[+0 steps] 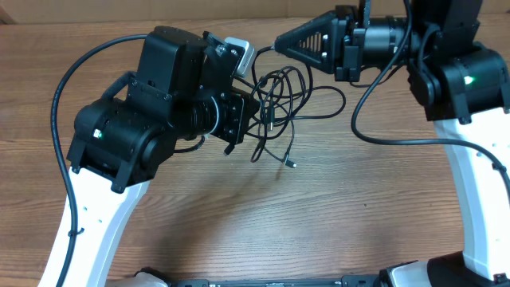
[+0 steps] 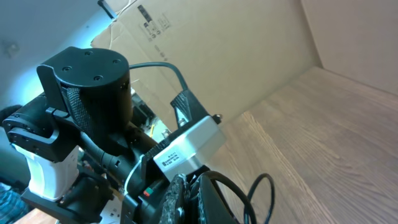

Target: Untangle cables

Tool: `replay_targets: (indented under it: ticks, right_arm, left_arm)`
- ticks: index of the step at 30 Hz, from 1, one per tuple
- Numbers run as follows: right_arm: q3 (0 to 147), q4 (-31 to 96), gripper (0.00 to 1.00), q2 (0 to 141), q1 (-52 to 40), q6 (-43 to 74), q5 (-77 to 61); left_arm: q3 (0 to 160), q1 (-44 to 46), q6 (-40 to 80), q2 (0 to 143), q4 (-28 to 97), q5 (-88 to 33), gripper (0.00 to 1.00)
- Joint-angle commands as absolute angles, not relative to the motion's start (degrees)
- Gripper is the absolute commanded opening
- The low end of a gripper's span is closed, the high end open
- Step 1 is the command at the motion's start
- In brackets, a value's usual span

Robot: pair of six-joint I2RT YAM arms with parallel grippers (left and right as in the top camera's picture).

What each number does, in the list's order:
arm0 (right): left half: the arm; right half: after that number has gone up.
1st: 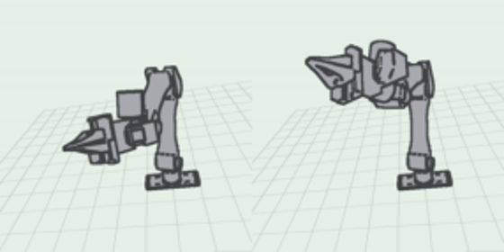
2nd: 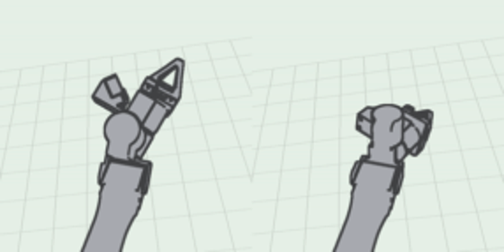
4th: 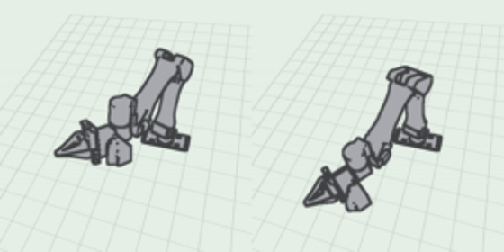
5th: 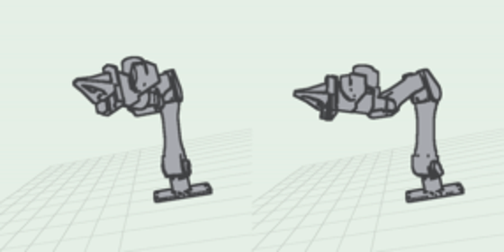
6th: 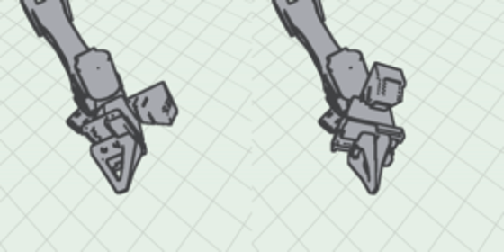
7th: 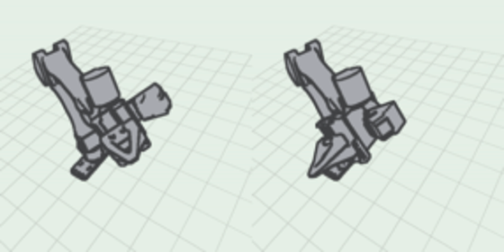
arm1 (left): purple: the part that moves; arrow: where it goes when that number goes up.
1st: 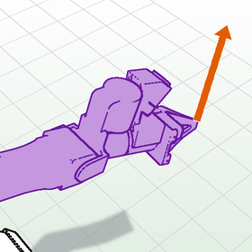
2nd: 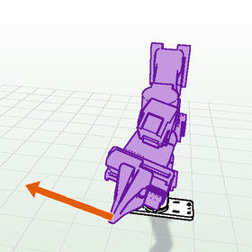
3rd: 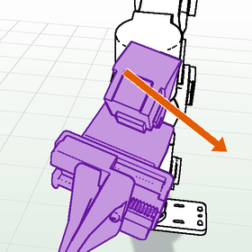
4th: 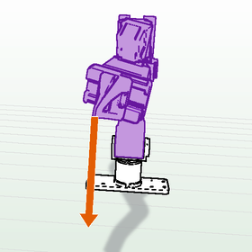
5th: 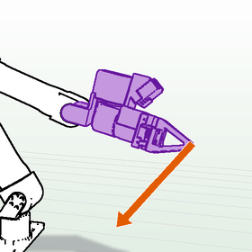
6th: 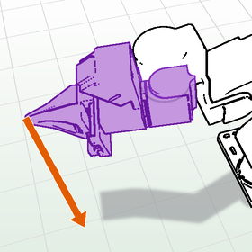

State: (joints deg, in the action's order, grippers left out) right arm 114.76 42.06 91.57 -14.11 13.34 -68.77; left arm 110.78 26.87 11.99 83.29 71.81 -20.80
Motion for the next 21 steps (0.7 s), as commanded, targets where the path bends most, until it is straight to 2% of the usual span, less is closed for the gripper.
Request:
replay_targets:
  ticks: [1,8,13,17,21]
  right_arm:
    - [116.75,41.58,0.04,90.65,-12.69,13.54,-69.47]
    - [116.71,42.02,0.04,90.65,-7.88,13.50,-68.60]
    - [116.71,46.76,0.04,90.65,-4.03,11.46,-68.55]
    - [116.71,58.00,0.04,90.65,-3.29,1.98,-65.60]
    - [116.64,70.24,0.04,90.67,-3.62,-8.67,-53.47]
  left_arm:
    - [111.70,26.63,12.49,83.13,71.94,-19.22,0.04]
    - [111.70,26.59,12.45,83.09,72.20,-19.05,0.04]
    - [111.70,26.59,12.45,82.81,72.16,-19.05,0.04]
    - [111.70,26.59,11.73,82.37,71.85,-19.07,0.04]
    - [111.74,26.59,11.29,81.47,70.81,-19.05,0.04]
